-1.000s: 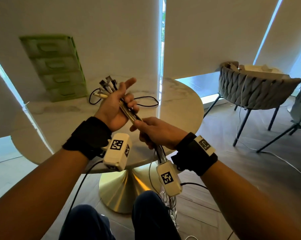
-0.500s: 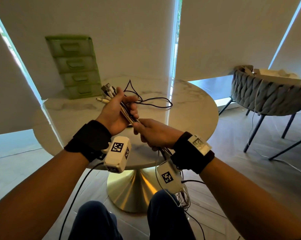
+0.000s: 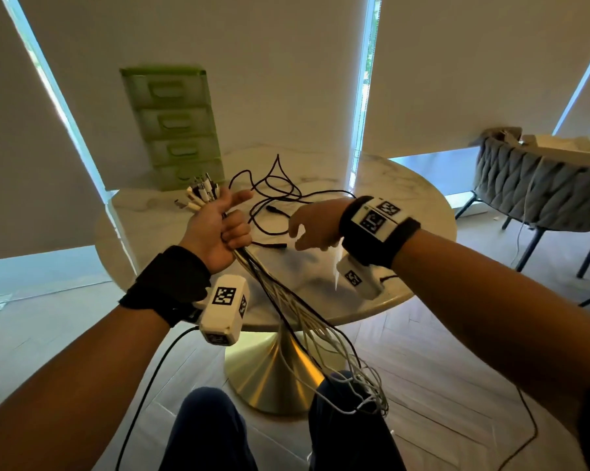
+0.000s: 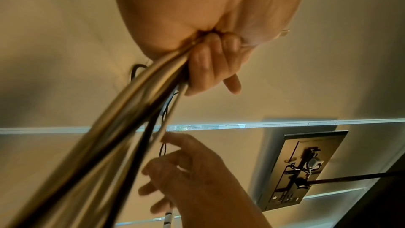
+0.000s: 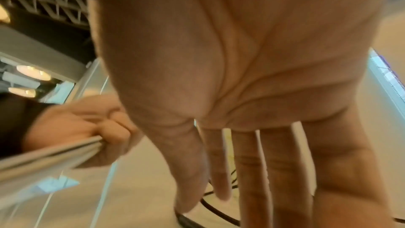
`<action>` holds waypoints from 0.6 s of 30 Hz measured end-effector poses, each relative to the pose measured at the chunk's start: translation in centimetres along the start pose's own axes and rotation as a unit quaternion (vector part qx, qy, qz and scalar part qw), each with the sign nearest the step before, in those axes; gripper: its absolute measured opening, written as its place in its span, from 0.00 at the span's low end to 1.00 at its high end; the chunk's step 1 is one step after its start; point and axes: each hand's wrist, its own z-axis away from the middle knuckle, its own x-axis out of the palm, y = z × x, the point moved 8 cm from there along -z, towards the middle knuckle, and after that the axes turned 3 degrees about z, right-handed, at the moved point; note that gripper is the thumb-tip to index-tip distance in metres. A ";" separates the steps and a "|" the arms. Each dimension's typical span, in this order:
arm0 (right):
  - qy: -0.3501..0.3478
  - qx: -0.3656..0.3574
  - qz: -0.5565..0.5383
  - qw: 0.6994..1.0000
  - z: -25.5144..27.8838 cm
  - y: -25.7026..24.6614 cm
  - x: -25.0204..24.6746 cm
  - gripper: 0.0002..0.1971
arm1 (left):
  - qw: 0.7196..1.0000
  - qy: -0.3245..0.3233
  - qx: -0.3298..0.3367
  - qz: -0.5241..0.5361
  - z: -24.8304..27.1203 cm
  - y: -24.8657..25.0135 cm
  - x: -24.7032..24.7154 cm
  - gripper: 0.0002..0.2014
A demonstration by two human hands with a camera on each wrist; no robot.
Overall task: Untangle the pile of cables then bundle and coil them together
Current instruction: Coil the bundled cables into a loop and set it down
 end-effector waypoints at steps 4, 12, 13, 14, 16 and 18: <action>-0.004 -0.008 0.111 0.994 -3.0 -1.3 -0.3 0.28 | 1.000 0.009 -0.002 -0.005 0.2 0.1 0.0 0.21; 0.013 0.025 0.104 0.994 -3.1 0.7 0.5 0.09 | 0.999 0.002 -0.001 -0.044 0.6 0.7 0.3 0.21; 0.054 0.035 0.051 0.997 -2.7 1.9 -0.1 0.11 | 0.999 0.004 -0.001 -0.043 0.4 0.6 0.3 0.21; 0.100 0.037 -0.018 0.994 -2.3 3.1 -0.9 0.13 | 0.999 0.006 -0.001 -0.042 0.3 0.5 0.3 0.22; 0.206 0.044 -0.199 0.957 -0.7 5.2 -2.1 0.13 | 0.999 0.014 -0.002 -0.041 -0.1 0.3 0.3 0.21; 0.328 0.038 -0.315 0.890 1.2 6.6 -3.1 0.10 | 0.999 0.027 -0.006 -0.043 -0.4 -0.1 0.3 0.21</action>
